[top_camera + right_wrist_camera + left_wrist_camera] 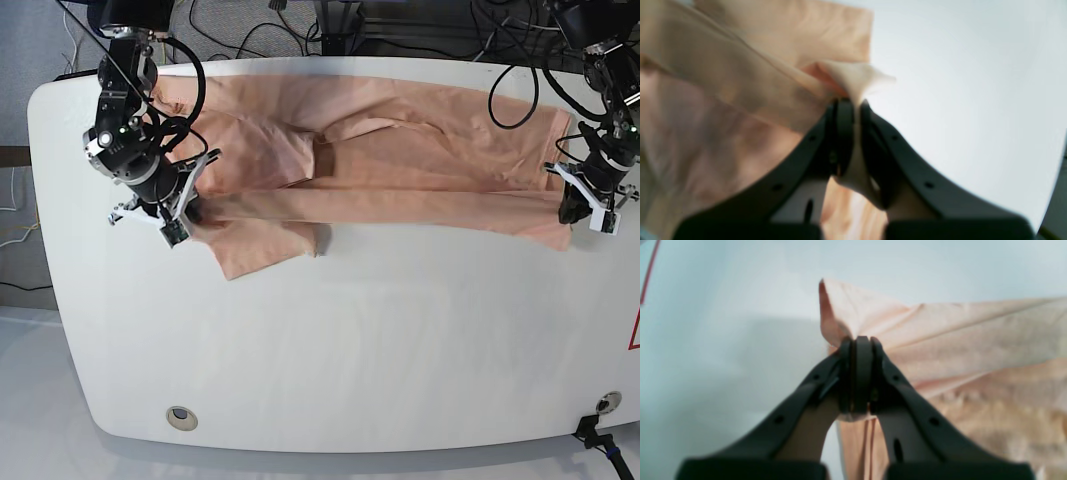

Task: Fold the T-shirt properly
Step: 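Lift the held edge with both grippers and fold it over the shirt, then lay the folded edge down and open both grippers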

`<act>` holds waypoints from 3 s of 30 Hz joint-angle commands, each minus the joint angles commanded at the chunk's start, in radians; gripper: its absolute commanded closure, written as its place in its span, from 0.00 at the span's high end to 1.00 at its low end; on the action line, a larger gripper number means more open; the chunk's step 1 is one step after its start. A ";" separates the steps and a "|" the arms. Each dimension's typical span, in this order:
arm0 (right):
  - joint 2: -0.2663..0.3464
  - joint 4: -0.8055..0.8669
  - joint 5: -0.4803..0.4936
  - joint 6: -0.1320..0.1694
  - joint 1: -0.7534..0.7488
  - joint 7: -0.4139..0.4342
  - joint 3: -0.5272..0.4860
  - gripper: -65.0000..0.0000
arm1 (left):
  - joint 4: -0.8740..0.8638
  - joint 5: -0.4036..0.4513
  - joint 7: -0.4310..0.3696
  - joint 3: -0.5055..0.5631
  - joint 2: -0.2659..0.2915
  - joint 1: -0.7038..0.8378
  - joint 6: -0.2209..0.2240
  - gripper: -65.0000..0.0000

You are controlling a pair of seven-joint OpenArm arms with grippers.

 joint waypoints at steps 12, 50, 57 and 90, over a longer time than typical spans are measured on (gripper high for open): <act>0.008 -0.005 -0.006 -0.002 -0.101 -0.011 -0.003 0.52 | 0.038 0.006 0.002 0.031 -0.028 0.147 0.000 0.20; -0.144 -0.666 0.021 0.002 0.358 0.078 0.101 0.72 | 0.040 0.005 0.002 0.081 -0.038 0.028 0.000 0.82; -0.149 -0.586 0.041 0.002 0.301 0.046 0.020 0.72 | 0.038 0.005 0.002 0.081 -0.038 0.026 0.000 0.82; -0.112 0.015 0.629 -0.008 -0.140 -0.440 0.021 0.00 | 0.034 0.003 0.002 0.081 -0.035 0.028 0.000 0.82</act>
